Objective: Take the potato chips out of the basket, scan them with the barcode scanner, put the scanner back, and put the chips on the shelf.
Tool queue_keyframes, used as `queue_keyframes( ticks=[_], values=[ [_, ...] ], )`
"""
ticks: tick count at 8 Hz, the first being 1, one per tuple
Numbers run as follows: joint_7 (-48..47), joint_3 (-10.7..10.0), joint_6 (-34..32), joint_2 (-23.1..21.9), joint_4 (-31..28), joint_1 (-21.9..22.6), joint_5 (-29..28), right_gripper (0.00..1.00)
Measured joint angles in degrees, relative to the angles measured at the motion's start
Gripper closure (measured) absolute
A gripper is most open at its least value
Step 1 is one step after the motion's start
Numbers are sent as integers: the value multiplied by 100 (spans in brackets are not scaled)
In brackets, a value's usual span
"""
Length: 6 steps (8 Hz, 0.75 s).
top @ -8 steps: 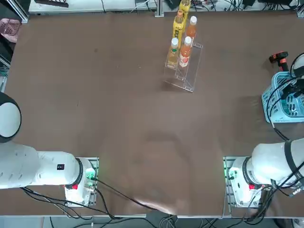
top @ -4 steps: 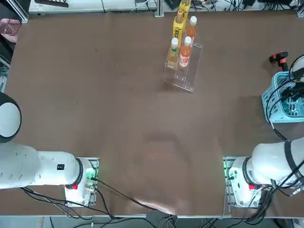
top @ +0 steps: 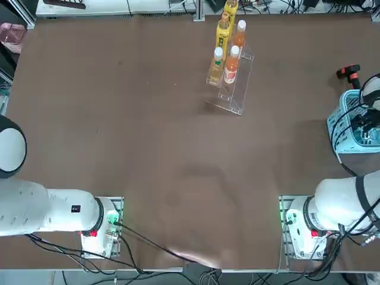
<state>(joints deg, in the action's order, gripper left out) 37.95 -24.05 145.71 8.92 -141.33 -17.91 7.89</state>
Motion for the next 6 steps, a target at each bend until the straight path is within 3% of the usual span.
queue_keyframes(
  ticks=[6],
  values=[
    [26, 0, 359, 374, -6, -65, 0, 0]
  ],
)
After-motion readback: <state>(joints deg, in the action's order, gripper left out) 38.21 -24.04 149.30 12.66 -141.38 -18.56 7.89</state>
